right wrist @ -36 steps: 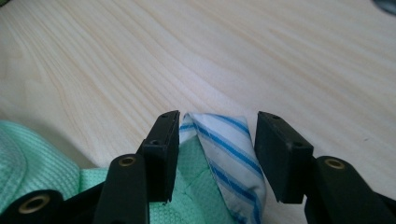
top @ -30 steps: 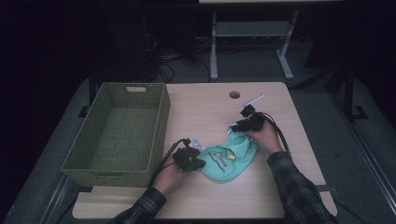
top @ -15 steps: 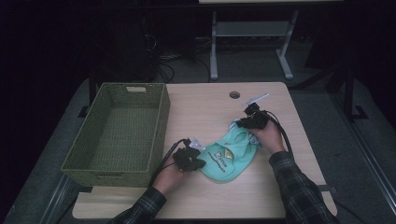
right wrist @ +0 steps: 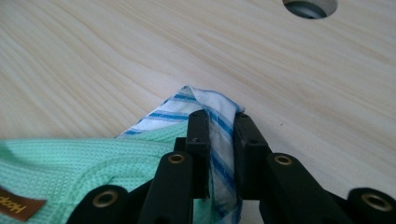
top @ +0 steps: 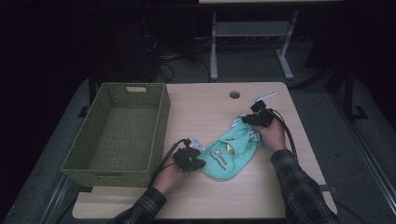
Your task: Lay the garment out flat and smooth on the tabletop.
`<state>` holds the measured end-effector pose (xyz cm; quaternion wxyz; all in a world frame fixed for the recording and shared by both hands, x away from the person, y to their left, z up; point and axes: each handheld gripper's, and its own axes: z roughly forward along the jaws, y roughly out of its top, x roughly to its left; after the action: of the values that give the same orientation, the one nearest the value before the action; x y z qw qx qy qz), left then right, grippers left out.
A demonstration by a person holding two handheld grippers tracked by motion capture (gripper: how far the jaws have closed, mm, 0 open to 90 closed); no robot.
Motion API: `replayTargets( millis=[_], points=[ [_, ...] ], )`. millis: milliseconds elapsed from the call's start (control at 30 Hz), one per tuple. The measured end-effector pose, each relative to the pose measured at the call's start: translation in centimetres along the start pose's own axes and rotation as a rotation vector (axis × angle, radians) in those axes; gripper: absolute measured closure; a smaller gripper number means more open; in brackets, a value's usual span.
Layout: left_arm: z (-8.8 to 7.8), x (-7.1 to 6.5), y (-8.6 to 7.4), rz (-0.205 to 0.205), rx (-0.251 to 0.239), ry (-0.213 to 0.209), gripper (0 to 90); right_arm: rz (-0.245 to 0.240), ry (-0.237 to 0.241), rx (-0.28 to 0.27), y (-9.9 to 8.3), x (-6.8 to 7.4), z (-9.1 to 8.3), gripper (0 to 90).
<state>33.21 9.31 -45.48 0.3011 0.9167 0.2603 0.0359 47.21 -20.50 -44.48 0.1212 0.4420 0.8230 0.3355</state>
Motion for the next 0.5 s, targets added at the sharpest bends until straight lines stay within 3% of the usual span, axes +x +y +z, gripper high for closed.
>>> replayTargets(
  millis=[133,267,400,500],
  points=[
    [0.0,0.0,0.0,0.001,-0.006,-0.003,88.8,-0.004,0.015,-0.008,-0.1,0.4,-0.2,64.5],
    [-0.1,0.1,0.2,-0.011,0.001,0.001,86.6,0.002,0.019,-0.036,0.0,0.7,-1.5,61.5],
    [-0.7,0.4,0.5,-0.036,-0.043,-0.018,86.3,-0.005,0.028,-0.06,-0.1,0.9,-2.8,61.8],
    [-1.2,0.8,1.1,-0.057,-0.084,-0.014,86.3,-0.01,0.032,-0.069,-0.5,1.1,-3.8,67.6]
  ],
)
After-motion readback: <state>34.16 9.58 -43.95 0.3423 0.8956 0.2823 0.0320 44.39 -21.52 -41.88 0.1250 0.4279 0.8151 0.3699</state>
